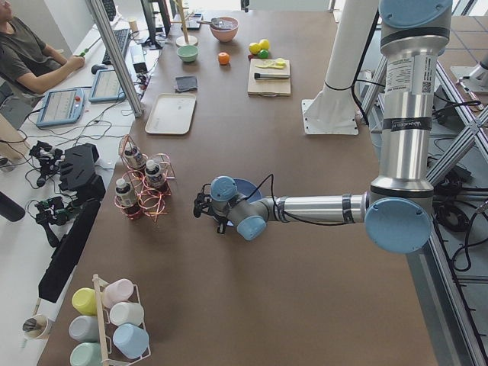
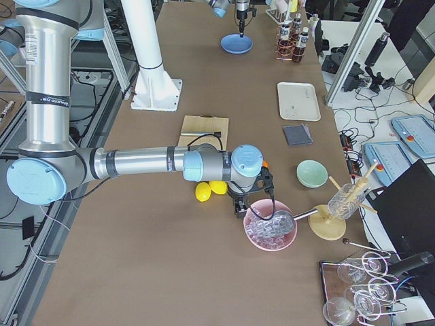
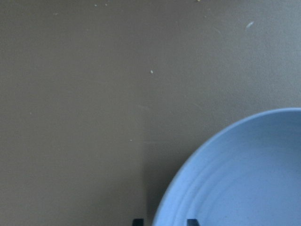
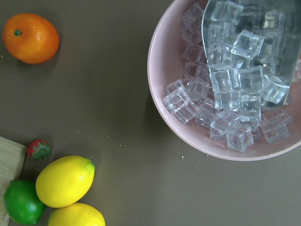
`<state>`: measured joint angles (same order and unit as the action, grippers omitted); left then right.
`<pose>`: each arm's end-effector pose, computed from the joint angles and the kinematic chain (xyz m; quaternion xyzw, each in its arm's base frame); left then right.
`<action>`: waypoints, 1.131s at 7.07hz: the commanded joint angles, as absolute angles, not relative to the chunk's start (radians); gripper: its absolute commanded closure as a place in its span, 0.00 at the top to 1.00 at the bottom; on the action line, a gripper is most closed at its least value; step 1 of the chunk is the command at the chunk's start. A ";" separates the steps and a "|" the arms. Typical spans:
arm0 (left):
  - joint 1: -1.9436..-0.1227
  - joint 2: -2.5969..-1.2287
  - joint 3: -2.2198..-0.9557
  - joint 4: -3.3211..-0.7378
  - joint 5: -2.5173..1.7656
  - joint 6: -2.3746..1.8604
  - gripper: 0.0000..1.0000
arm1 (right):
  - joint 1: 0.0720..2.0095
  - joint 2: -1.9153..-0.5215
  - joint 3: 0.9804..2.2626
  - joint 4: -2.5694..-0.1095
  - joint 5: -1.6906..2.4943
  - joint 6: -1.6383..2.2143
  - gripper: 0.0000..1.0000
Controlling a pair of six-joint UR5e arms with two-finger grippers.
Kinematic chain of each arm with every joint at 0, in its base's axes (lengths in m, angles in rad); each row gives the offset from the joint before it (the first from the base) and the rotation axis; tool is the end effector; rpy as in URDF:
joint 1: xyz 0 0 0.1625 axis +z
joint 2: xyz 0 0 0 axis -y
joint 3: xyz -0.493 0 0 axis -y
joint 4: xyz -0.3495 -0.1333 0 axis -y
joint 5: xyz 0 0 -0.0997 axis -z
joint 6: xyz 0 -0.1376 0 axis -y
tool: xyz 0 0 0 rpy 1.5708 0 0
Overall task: Pick orange to plate
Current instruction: 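Push the blue plate inward with the left gripper while the right approaches the orange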
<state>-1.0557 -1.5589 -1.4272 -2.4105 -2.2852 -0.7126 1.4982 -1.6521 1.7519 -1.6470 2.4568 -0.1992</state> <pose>0.2001 -0.4410 0.7271 0.0672 0.4503 0.0297 0.8899 -0.0030 -0.4103 0.7037 0.0378 -0.4271 -0.1274 0.8944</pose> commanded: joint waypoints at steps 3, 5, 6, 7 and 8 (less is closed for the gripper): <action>-1.054 -1.598 -1.550 -2.395 -2.330 -0.990 0.00 | 1.412 -1.576 1.805 -1.646 2.470 -0.014 1.00; -0.976 -1.629 -1.647 -2.382 -2.320 -1.156 0.00 | 1.327 -1.479 1.805 -1.646 2.465 0.155 1.00; -0.932 -1.684 -1.690 -2.364 -2.313 -1.301 0.00 | 1.281 -1.438 1.801 -1.646 2.462 0.202 1.00; -0.875 -1.727 -1.730 -2.330 -2.266 -1.386 0.00 | 1.235 -1.392 1.775 -1.646 2.442 0.219 1.00; -0.797 -1.771 -1.768 -2.257 -2.176 -1.441 0.00 | 1.200 -1.321 1.717 -1.646 2.403 0.224 1.00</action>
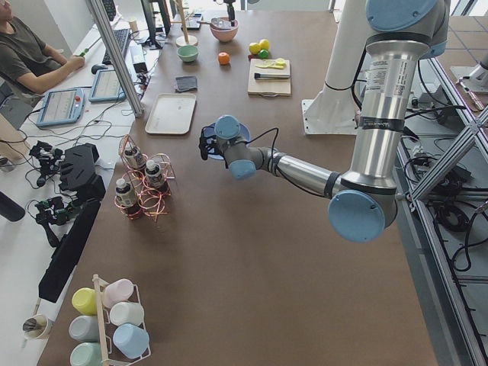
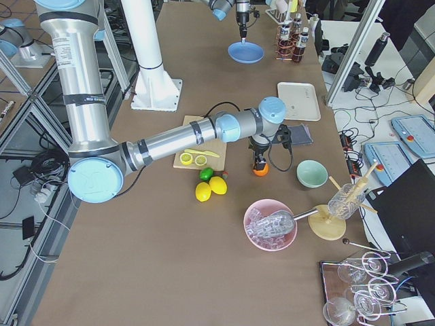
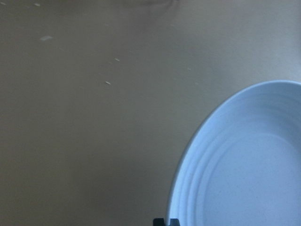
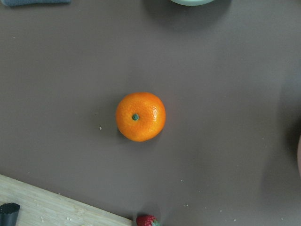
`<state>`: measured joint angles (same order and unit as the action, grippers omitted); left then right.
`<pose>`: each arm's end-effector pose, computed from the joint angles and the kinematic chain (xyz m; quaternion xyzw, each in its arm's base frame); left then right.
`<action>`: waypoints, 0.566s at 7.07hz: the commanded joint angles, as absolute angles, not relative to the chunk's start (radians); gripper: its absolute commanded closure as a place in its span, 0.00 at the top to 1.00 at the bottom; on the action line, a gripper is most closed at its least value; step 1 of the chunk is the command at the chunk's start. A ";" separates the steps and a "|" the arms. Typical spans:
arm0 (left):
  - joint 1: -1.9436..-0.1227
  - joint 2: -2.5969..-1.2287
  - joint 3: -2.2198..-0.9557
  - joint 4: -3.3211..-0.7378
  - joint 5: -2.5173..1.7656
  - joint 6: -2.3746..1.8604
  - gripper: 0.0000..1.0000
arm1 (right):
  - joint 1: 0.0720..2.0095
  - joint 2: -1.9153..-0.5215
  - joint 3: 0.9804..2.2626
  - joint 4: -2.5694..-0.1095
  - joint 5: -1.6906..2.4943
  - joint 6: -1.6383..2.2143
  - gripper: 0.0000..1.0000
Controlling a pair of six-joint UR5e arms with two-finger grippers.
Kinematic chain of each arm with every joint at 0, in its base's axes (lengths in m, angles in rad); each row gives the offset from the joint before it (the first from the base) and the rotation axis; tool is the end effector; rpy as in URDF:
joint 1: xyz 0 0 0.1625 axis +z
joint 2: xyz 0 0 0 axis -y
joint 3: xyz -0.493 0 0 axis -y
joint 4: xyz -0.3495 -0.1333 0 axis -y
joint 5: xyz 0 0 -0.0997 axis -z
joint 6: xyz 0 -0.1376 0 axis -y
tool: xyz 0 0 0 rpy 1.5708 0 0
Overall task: Pick orange to plate
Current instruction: 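Push the blue plate inward with the left gripper while the right approaches the orange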
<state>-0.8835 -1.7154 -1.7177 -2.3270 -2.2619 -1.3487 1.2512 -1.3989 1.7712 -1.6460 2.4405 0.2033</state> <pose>0.3121 -0.4521 0.5165 -0.0025 0.5546 -0.1043 0.8256 -0.1402 -0.5131 0.5768 0.0220 -0.4372 -0.1144 0.8918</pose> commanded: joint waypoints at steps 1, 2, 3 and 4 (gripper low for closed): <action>-0.716 -1.857 -1.781 -2.153 -2.080 -1.507 0.00 | 1.180 -1.260 1.648 -1.644 2.384 0.224 1.00; -0.625 -1.906 -1.776 -2.104 -1.984 -1.535 0.00 | 1.140 -1.223 1.600 -1.617 2.355 0.225 1.00; -0.541 -1.937 -1.767 -2.094 -1.912 -1.577 0.00 | 1.114 -1.203 1.512 -1.489 2.330 0.289 1.00; -0.516 -1.966 -1.744 -2.092 -1.886 -1.598 0.00 | 1.074 -1.198 1.427 -1.336 2.321 0.383 1.00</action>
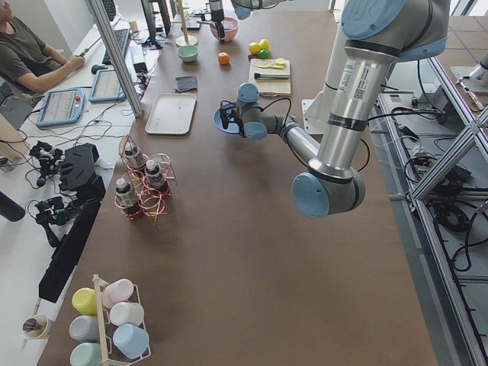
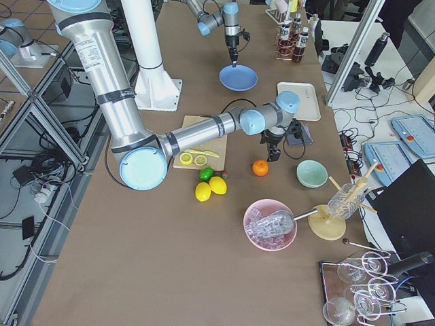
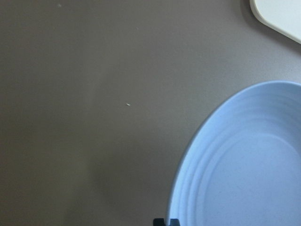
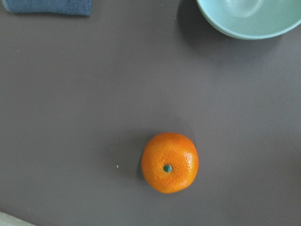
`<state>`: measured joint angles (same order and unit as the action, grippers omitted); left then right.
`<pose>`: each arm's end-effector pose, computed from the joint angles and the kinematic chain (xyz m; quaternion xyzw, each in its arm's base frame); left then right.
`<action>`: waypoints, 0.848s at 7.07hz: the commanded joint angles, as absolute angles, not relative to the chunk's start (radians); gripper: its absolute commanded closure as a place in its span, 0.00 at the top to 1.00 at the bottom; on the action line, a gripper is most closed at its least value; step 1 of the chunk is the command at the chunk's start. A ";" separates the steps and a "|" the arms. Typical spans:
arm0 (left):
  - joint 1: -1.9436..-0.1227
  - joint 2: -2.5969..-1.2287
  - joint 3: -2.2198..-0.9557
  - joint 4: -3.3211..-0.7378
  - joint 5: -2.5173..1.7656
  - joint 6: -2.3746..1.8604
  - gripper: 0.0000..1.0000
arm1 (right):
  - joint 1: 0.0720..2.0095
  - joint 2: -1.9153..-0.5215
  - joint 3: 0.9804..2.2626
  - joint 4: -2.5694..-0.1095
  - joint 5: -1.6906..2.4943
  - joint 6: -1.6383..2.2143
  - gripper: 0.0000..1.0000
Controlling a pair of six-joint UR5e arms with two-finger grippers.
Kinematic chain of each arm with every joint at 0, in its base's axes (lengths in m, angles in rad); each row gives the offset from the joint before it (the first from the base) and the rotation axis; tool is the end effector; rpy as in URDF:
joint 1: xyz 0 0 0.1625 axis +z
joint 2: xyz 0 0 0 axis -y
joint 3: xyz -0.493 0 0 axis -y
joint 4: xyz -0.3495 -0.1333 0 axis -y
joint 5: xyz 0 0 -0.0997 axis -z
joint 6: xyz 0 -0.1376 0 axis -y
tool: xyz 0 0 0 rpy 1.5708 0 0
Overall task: Pick orange to plate
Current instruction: 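Grasp the orange with the right gripper and lift it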
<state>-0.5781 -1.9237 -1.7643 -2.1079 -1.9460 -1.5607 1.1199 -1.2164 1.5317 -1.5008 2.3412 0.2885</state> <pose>0.4813 -0.4130 0.4154 -0.0061 0.5312 -0.1435 0.8350 -0.2421 -0.5859 0.5705 0.0322 -0.4080 -0.1455 0.9007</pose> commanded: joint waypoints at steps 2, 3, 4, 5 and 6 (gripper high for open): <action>-0.468 -1.983 -1.733 -2.092 -1.841 -1.620 0.00 | 0.975 -1.195 1.373 -1.292 2.147 0.416 1.00; -0.465 -1.993 -1.723 -2.094 -1.841 -1.621 0.00 | 0.970 -1.204 1.370 -1.290 2.143 0.408 1.00; -0.465 -1.993 -1.724 -2.092 -1.841 -1.624 0.00 | 0.971 -1.212 1.377 -1.290 2.146 0.405 1.00; -0.465 -2.005 -1.723 -2.092 -1.839 -1.640 0.00 | 0.973 -1.213 1.378 -1.292 2.146 0.400 1.00; -0.465 -2.008 -1.723 -2.085 -1.839 -1.641 0.00 | 0.976 -1.219 1.373 -1.292 2.146 0.390 1.00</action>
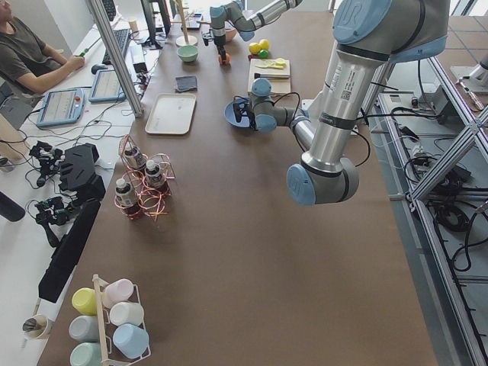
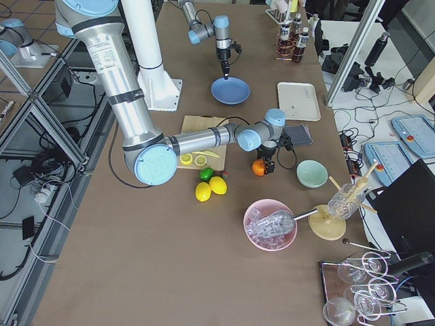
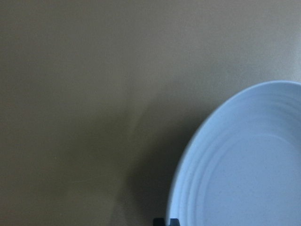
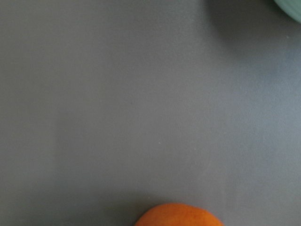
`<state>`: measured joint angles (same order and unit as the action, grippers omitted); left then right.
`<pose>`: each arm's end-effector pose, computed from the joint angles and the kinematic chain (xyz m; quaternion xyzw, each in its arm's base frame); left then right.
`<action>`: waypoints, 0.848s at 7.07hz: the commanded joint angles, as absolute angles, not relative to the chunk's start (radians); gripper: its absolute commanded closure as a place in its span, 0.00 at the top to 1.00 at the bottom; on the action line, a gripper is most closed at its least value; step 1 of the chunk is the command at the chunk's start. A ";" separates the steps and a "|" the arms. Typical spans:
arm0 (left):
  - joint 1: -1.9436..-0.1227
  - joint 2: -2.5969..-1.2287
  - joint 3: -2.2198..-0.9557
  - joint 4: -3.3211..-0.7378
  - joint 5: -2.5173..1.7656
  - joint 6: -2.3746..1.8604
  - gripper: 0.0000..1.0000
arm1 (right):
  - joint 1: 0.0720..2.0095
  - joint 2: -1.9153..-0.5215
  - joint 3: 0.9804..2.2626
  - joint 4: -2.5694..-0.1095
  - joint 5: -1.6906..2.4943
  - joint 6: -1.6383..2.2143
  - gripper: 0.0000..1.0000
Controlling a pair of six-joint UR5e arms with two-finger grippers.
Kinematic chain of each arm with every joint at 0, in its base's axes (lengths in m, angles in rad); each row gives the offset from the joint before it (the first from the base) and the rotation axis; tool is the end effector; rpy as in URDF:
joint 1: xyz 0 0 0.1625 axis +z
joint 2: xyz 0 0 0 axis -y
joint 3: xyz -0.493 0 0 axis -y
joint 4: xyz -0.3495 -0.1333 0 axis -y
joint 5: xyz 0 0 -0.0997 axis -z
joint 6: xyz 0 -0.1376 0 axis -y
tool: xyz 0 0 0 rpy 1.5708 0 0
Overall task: Pick orange to plate
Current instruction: 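Grasp the orange with the right gripper and lift it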
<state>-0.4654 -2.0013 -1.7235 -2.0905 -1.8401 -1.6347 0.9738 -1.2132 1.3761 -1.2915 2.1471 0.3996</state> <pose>0.5471 -0.3830 0.3889 -0.0085 0.5316 -0.1529 0.8331 -0.3211 -0.5761 0.6292 0.0522 -0.3440 -0.1542 0.9247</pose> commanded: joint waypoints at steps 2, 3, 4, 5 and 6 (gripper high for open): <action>-0.459 -2.040 -1.726 -2.034 -1.824 -1.641 0.21 | 0.983 -1.232 1.384 -1.292 2.149 0.402 0.27; -0.457 -2.039 -1.727 -2.034 -1.819 -1.640 0.77 | 0.989 -1.223 1.399 -1.302 2.179 0.403 0.00; -0.460 -2.031 -1.744 -2.034 -1.821 -1.638 0.97 | 0.995 -1.209 1.449 -1.336 2.222 0.447 0.00; -0.501 -2.022 -1.764 -2.034 -1.831 -1.619 0.97 | 0.958 -1.125 1.521 -1.411 2.224 0.627 0.00; -0.559 -1.973 -1.794 -2.033 -1.895 -1.518 0.97 | 0.851 -1.071 1.610 -1.443 2.212 0.831 0.00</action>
<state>-0.5010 -2.0147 -1.7626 -2.0341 -1.8427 -1.6025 0.9455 -1.1417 1.5113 -1.3900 2.2152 0.6097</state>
